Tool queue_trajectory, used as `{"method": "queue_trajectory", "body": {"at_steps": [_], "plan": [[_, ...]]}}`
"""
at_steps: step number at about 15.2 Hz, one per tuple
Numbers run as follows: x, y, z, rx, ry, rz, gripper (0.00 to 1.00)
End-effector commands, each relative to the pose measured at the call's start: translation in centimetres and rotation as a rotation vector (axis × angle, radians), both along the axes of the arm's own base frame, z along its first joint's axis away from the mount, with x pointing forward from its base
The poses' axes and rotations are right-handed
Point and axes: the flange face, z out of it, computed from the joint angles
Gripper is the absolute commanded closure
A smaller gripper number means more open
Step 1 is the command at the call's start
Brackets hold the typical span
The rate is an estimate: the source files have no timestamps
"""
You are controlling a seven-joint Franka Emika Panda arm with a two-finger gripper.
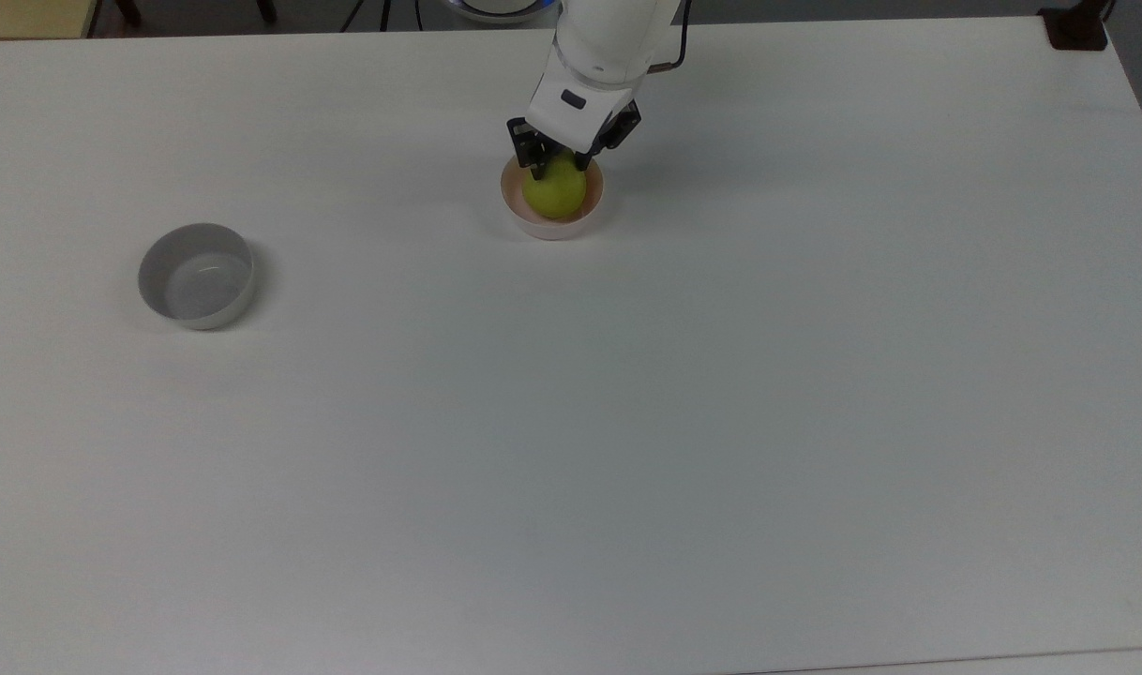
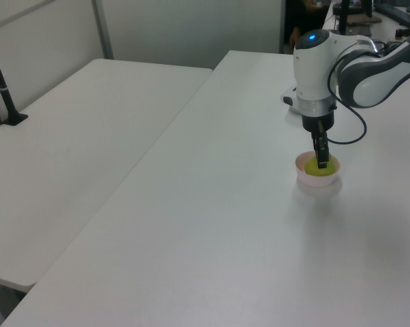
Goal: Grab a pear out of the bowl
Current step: 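Close the gripper around the green pear, then lift the pear out of the pink bowl and carry it aside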
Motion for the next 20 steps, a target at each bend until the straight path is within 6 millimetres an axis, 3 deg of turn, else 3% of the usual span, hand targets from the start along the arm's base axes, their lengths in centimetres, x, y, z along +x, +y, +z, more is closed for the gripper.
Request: {"method": "queue_trajectory", "body": {"at_steps": [1,11,16,20], "plan": [[-0.3,-0.4,1.2,-0.016,0.002,0.008,0.66],[0.1,-0.4,3.3,-0.016,0.002,-0.002,0.69],[1.7,-0.2,6.9,0.0,-0.028,-0.023,0.69],[4.3,-1.1,10.3,0.044,-0.068,-0.079,0.69]]}}
